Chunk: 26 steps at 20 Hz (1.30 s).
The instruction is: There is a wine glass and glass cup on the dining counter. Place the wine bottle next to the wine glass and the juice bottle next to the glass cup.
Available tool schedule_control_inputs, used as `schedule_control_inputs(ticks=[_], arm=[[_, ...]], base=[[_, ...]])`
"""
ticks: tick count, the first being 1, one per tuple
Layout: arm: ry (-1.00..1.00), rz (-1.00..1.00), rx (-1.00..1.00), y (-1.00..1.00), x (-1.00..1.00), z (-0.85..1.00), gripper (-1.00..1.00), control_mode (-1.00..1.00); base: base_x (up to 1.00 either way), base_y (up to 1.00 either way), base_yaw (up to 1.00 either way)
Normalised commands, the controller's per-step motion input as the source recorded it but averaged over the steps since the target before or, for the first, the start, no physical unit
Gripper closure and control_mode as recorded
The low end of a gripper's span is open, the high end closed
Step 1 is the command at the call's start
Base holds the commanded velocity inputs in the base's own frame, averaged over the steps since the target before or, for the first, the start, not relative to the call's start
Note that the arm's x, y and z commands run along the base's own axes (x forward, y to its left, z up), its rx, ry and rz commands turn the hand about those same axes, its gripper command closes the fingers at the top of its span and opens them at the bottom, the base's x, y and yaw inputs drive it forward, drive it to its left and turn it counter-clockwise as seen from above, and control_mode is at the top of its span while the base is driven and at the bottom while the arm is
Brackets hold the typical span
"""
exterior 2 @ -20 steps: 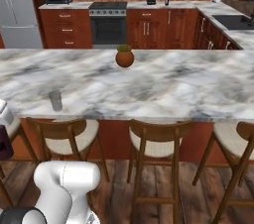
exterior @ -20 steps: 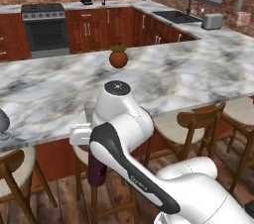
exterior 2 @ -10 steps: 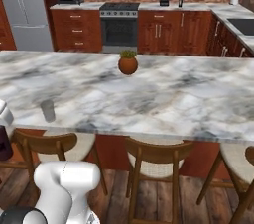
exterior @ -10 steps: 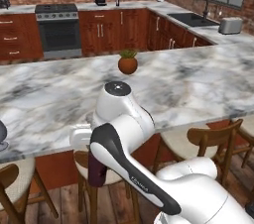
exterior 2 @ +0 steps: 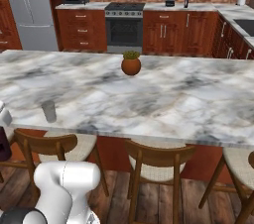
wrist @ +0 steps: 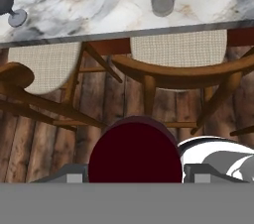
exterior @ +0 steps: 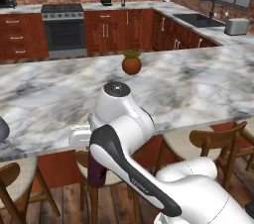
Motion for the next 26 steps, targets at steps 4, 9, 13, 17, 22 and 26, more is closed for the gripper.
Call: schedule_control_inputs(ticks=[4,9,13,17,22,26], arm=[[0.0,0.0,0.0,0.0,0.0,0.0,1.0,1.0],[0.0,0.0,0.0,0.0,0.0,0.0,1.0,1.0],[0.0,0.0,0.0,0.0,0.0,0.0,1.0,1.0],[0.0,0.0,0.0,0.0,0.0,0.0,1.0,1.0],[0.0,0.0,0.0,0.0,0.0,0.0,1.0,1.0],[0.0,0.0,0.05,0.0,0.06,0.25,1.0,-1.0]], base=[[0.0,0.0,0.0],[0.0,0.0,0.0],[0.0,0.0,0.0],[-0.04,0.0,0.0],[-0.06,0.0,0.0],[0.0,0.0,0.0]])
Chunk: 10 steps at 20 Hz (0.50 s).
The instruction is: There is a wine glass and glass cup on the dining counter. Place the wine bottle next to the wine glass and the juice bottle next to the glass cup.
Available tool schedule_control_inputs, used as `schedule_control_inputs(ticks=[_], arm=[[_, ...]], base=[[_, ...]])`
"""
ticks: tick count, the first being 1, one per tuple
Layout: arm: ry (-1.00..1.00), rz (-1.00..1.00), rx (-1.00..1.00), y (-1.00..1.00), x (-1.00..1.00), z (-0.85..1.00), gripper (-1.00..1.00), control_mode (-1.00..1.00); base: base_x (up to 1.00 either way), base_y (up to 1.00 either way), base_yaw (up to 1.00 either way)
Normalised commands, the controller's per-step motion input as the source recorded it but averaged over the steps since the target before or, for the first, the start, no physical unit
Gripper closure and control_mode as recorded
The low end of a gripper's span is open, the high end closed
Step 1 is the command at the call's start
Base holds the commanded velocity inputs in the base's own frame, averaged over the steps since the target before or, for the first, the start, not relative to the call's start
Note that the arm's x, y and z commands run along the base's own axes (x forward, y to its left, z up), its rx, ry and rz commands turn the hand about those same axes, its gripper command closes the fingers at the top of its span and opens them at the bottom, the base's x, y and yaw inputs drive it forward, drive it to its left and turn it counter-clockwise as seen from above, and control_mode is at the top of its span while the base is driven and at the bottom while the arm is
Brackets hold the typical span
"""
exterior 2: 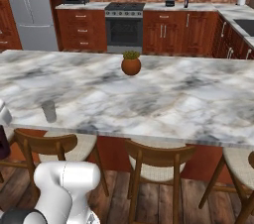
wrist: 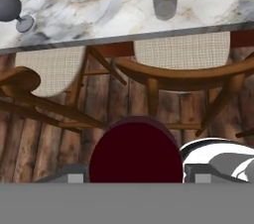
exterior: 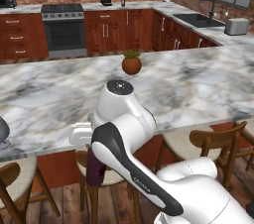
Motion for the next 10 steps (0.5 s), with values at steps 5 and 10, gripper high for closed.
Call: schedule_control_inputs(ticks=[5,10], arm=[[0.0,0.0,0.01,-0.02,0.07,0.51,1.0,-1.0],[0.0,0.0,0.0,-0.12,0.02,0.47,1.0,-1.0]], base=[[0.0,0.0,0.0],[0.0,0.0,0.0]])
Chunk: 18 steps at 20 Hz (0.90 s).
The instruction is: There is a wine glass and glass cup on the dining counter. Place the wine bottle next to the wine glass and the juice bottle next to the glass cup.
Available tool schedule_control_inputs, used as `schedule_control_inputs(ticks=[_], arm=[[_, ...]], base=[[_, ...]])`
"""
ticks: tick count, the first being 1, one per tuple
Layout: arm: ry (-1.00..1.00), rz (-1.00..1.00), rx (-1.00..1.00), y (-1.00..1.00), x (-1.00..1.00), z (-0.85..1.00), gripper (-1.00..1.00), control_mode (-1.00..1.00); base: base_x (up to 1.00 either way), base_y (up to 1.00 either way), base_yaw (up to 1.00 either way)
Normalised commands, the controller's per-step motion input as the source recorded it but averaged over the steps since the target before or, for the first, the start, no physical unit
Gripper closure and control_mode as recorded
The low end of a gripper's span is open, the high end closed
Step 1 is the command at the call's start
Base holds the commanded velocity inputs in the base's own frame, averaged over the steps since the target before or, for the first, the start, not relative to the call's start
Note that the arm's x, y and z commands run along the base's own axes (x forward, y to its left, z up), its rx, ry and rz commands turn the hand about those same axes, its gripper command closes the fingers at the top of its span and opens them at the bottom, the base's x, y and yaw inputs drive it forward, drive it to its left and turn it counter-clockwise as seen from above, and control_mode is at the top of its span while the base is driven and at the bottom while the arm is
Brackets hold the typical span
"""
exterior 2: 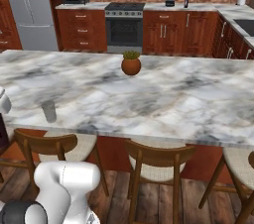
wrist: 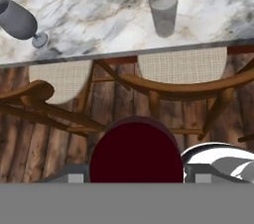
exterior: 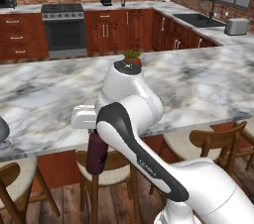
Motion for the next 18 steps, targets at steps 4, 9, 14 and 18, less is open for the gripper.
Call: schedule_control_inputs(ticks=[4,9,14,18], arm=[[0.0,0.0,0.0,-0.16,0.01,0.4,1.0,-1.0],[-0.03,0.02,0.0,-0.35,0.0,0.33,1.0,-1.0],[-0.03,0.0,-0.01,-0.41,0.0,0.12,1.0,-1.0],[-0.08,0.0,-0.1,-0.44,0.0,0.0,1.0,-1.0]], base=[[0.0,0.0,0.0],[0.0,0.0,0.0],[0.0,0.0,0.0],[0.0,0.0,0.0]])
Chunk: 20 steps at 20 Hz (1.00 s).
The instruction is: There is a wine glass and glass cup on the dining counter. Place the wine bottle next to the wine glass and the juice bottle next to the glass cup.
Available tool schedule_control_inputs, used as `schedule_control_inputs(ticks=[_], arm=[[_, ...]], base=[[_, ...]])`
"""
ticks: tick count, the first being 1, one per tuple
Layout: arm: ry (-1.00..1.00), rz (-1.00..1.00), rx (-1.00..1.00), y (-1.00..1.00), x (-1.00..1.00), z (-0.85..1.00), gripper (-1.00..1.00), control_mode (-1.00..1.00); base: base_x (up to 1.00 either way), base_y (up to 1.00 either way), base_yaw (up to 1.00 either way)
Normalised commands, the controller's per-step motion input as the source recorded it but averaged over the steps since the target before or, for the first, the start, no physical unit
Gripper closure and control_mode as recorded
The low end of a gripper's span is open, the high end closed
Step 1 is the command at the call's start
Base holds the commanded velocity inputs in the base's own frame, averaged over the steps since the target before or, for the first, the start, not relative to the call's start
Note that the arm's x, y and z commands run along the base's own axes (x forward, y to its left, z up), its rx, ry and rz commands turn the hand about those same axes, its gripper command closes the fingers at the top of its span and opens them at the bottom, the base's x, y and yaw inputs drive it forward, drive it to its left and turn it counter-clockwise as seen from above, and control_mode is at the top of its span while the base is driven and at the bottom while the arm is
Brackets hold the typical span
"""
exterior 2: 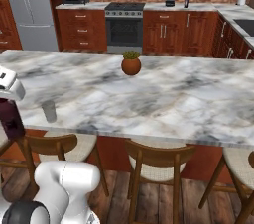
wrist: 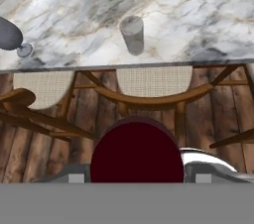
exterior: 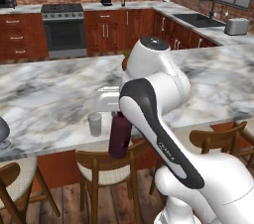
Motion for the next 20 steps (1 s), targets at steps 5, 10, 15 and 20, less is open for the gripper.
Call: schedule_control_inputs(ticks=[5,10,15,20], arm=[[-0.07,0.02,-0.04,-0.46,0.13,-0.03,1.0,-1.0],[-0.09,0.03,0.0,-0.4,0.21,0.0,1.0,-1.0],[-0.03,0.01,0.0,-0.43,0.35,0.0,1.0,-1.0],[0.0,0.04,0.0,-0.43,0.44,-0.03,1.0,-1.0]], base=[[0.0,0.0,0.0],[0.0,0.0,0.0],[0.0,0.0,0.0],[0.0,0.0,0.0]])
